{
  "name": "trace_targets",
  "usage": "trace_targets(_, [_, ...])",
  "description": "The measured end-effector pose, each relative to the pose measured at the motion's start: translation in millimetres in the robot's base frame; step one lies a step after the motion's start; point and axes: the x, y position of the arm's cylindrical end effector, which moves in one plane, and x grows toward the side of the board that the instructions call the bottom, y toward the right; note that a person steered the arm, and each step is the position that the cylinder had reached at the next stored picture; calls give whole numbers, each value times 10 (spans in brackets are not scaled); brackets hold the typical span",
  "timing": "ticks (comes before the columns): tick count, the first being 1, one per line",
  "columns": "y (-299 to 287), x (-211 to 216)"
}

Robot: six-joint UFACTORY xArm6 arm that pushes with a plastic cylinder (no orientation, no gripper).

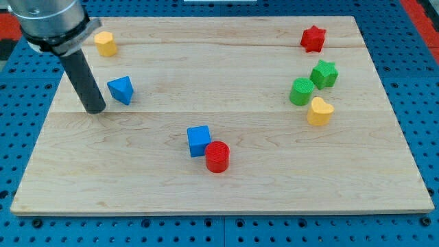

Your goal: Move the blue triangle closer to the blue cube

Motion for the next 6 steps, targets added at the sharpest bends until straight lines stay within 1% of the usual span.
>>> trace_targets(1, [-21,-366])
trace_targets(2, [150,-376])
trace_targets(3, [590,-377])
trace_targets(4, [841,-351])
trace_targets(5, [1017,-236])
trace_targets(6, [820,-183])
